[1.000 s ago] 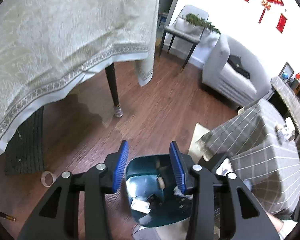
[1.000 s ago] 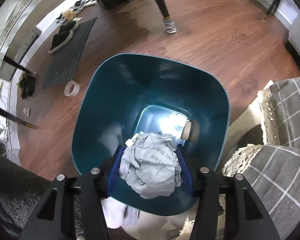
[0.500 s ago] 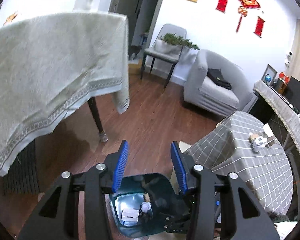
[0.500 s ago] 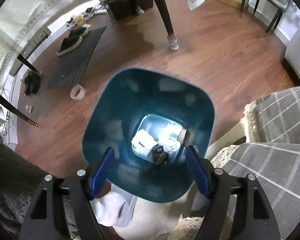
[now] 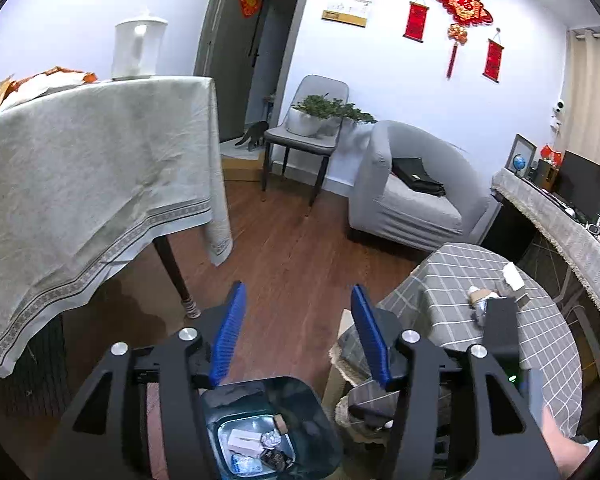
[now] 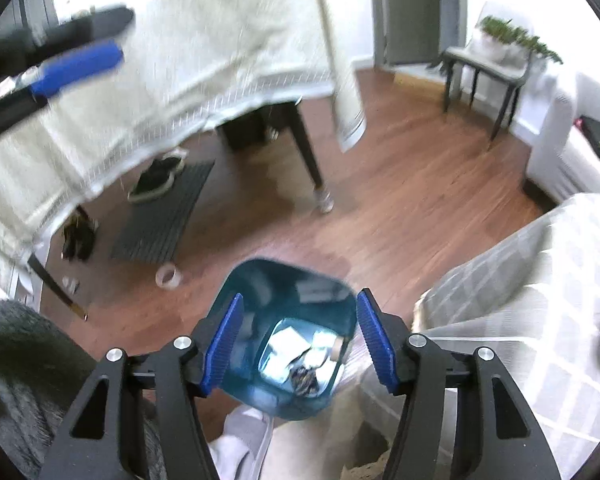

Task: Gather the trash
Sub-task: 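Move both tools back over the table toward the remaining trash, then grasp the crumpled paper ball with the left tool while the right tool grasps the cardboard tape ring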

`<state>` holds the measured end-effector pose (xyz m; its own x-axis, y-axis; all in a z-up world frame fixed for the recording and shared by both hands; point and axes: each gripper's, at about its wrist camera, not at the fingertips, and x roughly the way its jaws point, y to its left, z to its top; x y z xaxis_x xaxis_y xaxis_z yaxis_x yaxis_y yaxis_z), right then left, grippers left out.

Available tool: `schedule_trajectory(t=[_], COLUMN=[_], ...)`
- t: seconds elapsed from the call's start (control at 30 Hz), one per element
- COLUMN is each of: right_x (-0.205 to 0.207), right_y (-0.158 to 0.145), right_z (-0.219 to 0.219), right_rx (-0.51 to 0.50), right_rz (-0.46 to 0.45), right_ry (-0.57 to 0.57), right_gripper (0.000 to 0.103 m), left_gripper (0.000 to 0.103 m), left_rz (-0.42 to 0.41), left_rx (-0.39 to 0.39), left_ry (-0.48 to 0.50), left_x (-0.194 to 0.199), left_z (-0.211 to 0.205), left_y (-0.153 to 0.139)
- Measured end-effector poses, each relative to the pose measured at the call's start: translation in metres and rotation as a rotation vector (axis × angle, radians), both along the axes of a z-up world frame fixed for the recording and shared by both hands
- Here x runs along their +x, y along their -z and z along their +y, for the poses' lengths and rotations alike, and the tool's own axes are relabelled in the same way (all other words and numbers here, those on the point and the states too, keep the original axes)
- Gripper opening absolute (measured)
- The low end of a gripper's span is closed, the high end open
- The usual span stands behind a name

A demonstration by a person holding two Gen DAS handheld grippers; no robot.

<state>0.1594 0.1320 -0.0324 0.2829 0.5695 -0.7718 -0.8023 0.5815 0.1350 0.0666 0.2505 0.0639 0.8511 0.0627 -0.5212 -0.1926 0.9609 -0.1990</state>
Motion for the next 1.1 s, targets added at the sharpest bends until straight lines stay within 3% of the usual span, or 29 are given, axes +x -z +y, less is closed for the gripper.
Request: schedule_trajectory(t=[0.27,0.57,1.0,1.1], right_x=[0.010,0.022,0.055,0.058], right_y=[-0.026,-0.033,-0.029,-0.025], right_z=[-0.060,-0.126,-0.224,-0.237], right_rx=[0.040,0.049,0.075,0.072], right_rz=[-0.062,-0.084,-0.066,-0.056], right_ry=[0.091,0.194,0.344,0.355], right_gripper=[0.059,0.059,0.059,0.064], left_gripper=[0.069,0.075,0.085,0.086], left_rz=[0.001,0.003,0.112,0.139], left_rx=[0.008,0.044,0.055,0.104], left_ry=[0.084,0.198,0.358,0.400], left_x=[0.025,0.053,0.107,0.123], left_z=[-0.042,-0.106,-0.194,-0.218], left_y=[-0.002,-0.002,0.032,0.042])
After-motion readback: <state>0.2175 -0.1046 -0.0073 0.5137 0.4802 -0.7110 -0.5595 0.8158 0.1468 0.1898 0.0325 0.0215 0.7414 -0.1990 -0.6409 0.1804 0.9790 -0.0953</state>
